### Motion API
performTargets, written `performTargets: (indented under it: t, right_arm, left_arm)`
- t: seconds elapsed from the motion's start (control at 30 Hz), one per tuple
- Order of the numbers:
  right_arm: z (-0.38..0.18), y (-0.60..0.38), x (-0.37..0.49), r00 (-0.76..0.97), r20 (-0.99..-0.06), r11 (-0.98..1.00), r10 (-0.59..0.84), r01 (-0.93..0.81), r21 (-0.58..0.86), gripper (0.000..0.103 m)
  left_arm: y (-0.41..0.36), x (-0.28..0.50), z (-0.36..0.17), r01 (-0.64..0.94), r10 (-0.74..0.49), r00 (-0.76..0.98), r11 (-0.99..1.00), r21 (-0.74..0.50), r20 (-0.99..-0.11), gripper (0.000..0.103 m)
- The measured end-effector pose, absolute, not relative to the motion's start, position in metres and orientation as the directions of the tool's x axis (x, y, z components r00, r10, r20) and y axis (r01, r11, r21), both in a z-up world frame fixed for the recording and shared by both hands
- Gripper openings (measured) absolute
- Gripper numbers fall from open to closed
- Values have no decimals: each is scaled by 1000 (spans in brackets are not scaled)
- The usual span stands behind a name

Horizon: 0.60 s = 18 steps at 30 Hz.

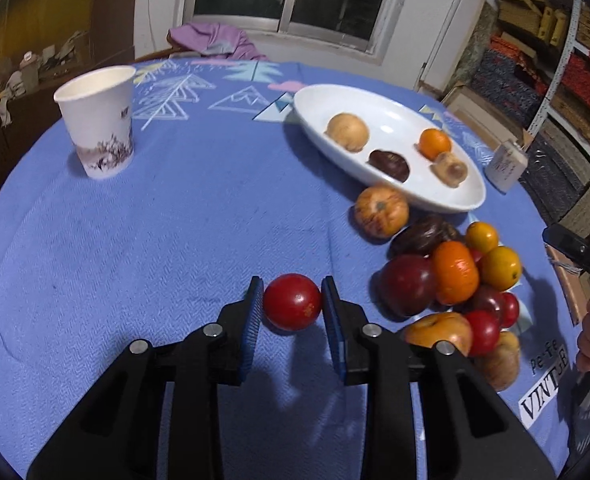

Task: Organize fruits
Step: 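Grasp an orange with the right gripper while the left gripper lifts the plum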

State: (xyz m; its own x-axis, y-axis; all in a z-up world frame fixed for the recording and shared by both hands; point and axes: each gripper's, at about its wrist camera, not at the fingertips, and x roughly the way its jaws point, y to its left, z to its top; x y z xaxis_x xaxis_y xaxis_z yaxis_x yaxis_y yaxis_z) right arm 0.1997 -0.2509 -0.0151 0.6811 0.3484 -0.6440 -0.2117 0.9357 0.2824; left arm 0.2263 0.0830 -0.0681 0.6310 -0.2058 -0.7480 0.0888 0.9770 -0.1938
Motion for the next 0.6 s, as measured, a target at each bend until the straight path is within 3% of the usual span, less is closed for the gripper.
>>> performTargets:
  t: [0.17,0.3,0.4,0.57,0.6]
  right_arm:
    - [-31,-248,218,605,-666,894,436,-209,396,76]
    - [-45,-244,238,526,-673,841,520,-174,513,69]
    - [-49,-236,244,518,-691,851,504,-162,499,68]
    - [-56,-222,249,496,-713,860,496,-165,484,59]
    - [-57,-220,251,494,-719,864,489,-163,476,53]
  left_arm:
    - [70,223,-68,103,-147,654,989,-106,-742,29]
    - [66,223,-70,99,-125,655,992,-80,-745,29]
    - [70,224,-71,92,-136,650,991,-101,-748,29]
    - [70,225,-72,90,-132,645,991,-97,-752,29]
    - [70,225,-73,91,-137,641,991,-102,-755,30]
